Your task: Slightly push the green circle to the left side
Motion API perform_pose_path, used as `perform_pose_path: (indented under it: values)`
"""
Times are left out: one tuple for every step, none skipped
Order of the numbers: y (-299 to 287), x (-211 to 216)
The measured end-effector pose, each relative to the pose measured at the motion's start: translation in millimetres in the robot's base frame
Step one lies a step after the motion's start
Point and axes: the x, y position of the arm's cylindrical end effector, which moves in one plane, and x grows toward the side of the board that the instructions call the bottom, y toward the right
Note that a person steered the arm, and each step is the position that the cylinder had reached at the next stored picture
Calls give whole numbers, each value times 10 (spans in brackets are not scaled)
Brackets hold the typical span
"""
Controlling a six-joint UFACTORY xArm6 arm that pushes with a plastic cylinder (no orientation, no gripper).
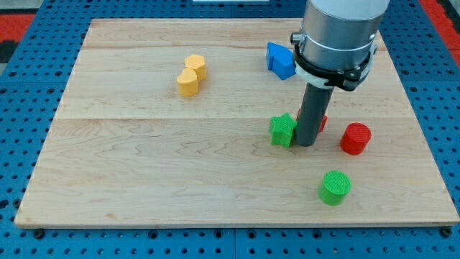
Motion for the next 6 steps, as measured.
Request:
perform_pose_path:
  values:
    - [-64, -17]
    - [-872, -191]
    - [-1252, -226]
    - [-411, 295]
    - [745, 560]
    - [1070, 646]
